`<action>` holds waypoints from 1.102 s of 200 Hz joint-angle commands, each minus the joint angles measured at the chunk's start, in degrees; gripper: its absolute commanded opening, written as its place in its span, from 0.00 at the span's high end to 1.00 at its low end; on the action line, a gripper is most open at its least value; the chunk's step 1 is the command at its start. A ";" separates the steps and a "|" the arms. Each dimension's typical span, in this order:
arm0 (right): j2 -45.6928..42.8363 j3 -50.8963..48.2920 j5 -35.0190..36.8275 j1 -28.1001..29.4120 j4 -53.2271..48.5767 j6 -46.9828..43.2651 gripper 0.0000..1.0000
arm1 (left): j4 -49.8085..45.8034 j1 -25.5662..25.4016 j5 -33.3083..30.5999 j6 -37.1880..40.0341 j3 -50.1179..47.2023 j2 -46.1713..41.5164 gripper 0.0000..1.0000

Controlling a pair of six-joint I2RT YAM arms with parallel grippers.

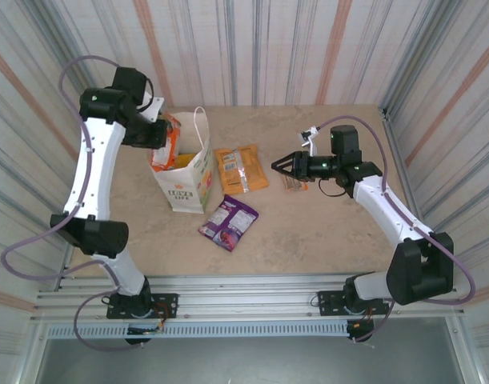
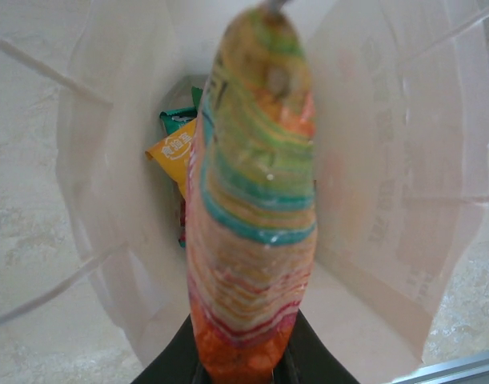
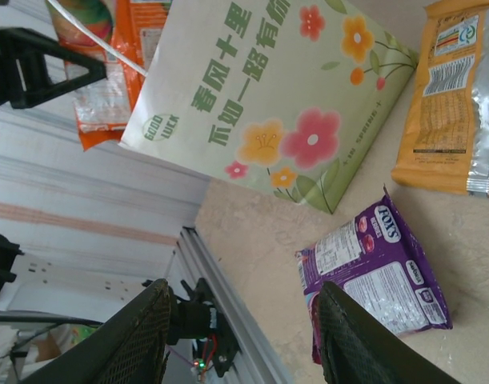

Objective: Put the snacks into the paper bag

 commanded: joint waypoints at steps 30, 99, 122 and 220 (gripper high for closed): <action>-0.08 0.96 1.34 0.58 -2.15 -1.32 0.49 | -1.46 -0.74 -0.49 -0.63 5.26 3.31 0.88; -0.41 1.00 1.94 0.51 -3.54 -2.02 0.49 | -1.49 -1.91 -0.03 -1.79 9.33 3.80 0.56; -0.46 1.01 1.92 0.53 -3.79 -2.06 0.49 | -1.34 -2.12 0.11 -2.19 9.11 2.04 0.57; -3.37 -1.72 9.33 4.32 -6.65 -0.63 0.49 | 18.59 -4.24 18.11 -7.83 -20.32 -19.30 0.55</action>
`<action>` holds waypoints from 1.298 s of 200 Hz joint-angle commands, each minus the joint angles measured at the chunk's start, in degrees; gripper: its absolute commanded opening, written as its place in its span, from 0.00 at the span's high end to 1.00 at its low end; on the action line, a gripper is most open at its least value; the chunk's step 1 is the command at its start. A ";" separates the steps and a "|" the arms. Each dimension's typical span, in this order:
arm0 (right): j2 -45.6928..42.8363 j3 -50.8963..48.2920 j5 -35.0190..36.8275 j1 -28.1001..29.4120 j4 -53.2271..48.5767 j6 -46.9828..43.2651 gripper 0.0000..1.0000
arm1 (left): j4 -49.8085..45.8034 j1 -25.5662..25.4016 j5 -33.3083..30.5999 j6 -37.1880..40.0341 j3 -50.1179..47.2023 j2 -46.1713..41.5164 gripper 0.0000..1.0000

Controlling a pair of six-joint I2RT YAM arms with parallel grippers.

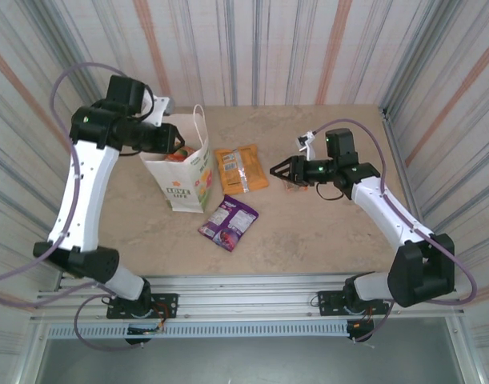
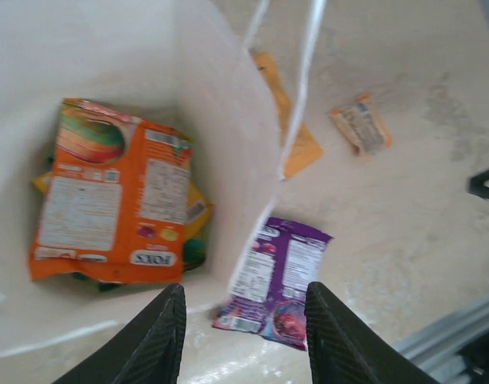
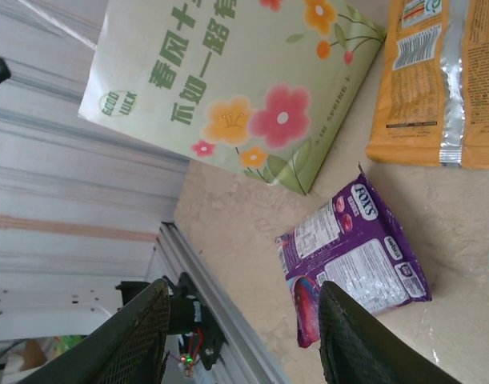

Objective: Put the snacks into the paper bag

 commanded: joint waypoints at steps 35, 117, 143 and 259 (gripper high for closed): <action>-3.73 -5.04 8.75 4.49 0.20 4.85 0.49 | 12.10 -0.49 9.37 -6.20 -17.77 -11.53 0.55; -7.13 -20.24 23.19 12.49 17.20 28.25 0.47 | 22.50 -0.80 11.77 -12.82 -33.84 -22.35 0.55; -5.82 -22.76 26.21 14.59 19.45 33.74 0.45 | 22.98 -1.22 12.22 -13.06 -34.48 -22.09 0.54; 14.22 -16.06 23.95 18.51 18.92 37.71 0.43 | 23.63 -1.55 13.00 -13.22 -34.23 -21.64 0.55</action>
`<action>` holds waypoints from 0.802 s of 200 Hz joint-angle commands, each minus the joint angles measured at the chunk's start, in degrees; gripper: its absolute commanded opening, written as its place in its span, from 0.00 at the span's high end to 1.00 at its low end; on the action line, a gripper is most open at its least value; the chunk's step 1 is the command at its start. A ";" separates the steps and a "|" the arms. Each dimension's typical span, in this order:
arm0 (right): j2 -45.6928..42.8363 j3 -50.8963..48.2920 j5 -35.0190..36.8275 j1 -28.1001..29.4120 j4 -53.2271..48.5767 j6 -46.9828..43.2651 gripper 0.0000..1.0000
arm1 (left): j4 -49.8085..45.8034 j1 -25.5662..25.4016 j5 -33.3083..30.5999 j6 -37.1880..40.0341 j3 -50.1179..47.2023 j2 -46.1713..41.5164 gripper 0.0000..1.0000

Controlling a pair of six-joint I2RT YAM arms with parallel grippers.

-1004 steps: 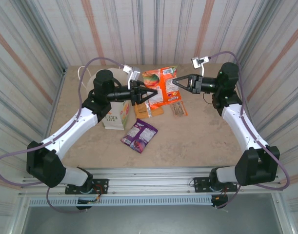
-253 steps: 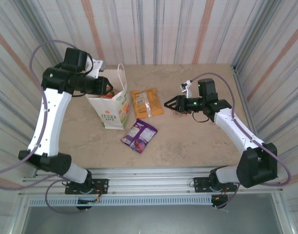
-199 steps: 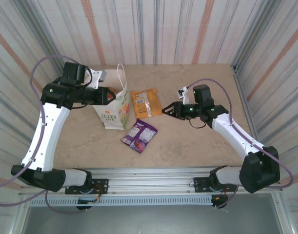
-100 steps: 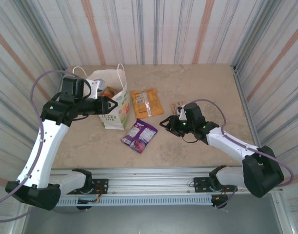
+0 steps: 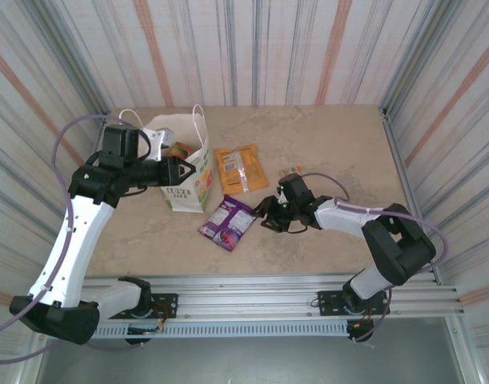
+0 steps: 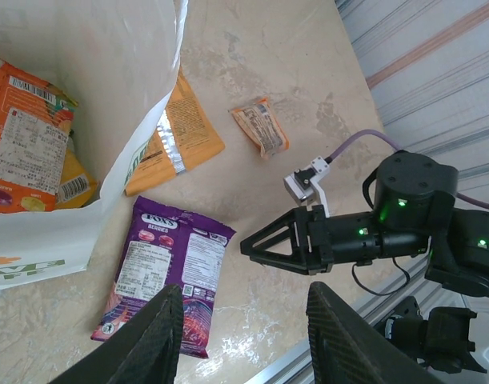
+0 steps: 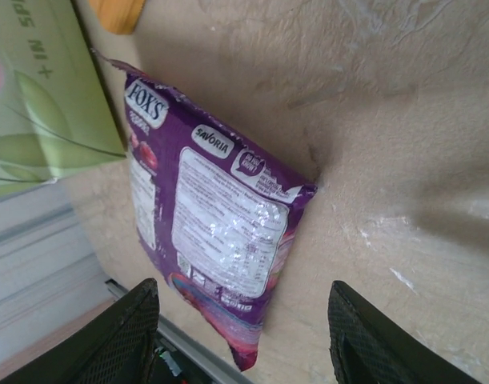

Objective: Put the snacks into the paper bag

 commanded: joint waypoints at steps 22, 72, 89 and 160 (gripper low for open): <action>4.15 3.99 2.14 -0.09 -1.68 -4.72 0.43 | 0.44 -0.43 1.11 -0.71 0.40 0.02 0.54; 7.61 5.71 2.28 -0.20 -1.87 -14.21 0.44 | 0.28 -0.51 1.37 -0.56 0.67 0.41 0.54; 8.92 6.25 1.21 -0.21 -1.80 -17.85 0.44 | 0.29 -0.51 1.29 -0.50 0.87 0.42 0.54; 13.65 9.53 -3.65 -0.16 -5.06 -28.49 0.48 | 0.28 -0.51 1.12 -0.35 1.02 1.24 0.55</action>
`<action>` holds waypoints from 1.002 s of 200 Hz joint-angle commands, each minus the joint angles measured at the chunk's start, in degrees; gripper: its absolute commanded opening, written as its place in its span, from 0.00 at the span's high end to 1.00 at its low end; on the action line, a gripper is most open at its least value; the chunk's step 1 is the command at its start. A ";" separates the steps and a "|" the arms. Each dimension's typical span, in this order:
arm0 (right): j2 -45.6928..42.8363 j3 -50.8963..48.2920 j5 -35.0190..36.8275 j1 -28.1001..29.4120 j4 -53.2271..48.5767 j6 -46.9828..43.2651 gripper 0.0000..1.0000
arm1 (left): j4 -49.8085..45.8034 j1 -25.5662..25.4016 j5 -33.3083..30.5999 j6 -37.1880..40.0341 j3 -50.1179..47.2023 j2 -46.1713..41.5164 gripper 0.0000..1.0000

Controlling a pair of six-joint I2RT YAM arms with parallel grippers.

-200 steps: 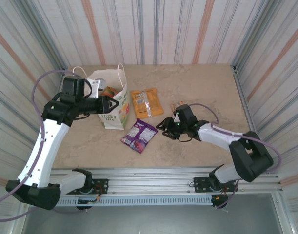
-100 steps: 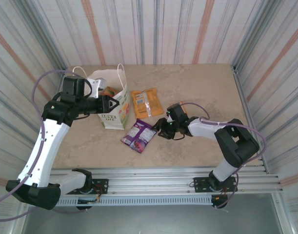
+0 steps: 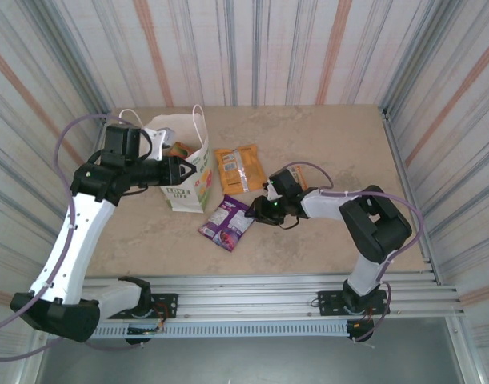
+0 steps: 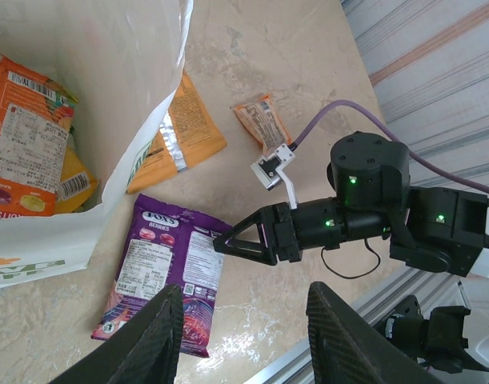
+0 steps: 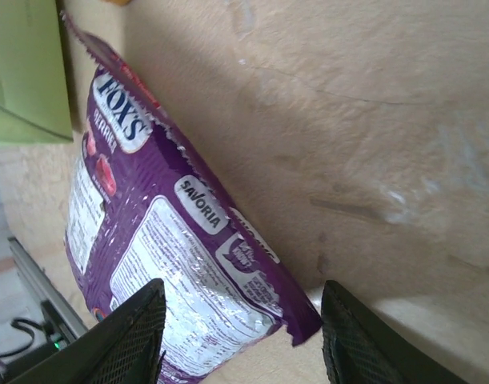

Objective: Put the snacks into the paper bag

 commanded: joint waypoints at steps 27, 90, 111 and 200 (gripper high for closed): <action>3.17 2.94 -2.43 0.40 -4.57 -7.64 0.48 | 0.25 -0.46 1.02 -0.39 0.96 0.62 0.55; 2.67 3.94 -2.78 1.24 -6.28 -10.85 0.83 | -0.32 -0.51 0.31 0.98 2.59 1.81 0.55; 0.31 3.74 -1.64 1.25 -7.58 -12.59 0.93 | -0.50 -0.51 0.28 1.08 3.27 2.26 0.55; -11.41 4.93 2.25 1.21 -17.20 -22.29 1.00 | -0.40 -0.57 0.46 1.29 3.86 1.39 0.55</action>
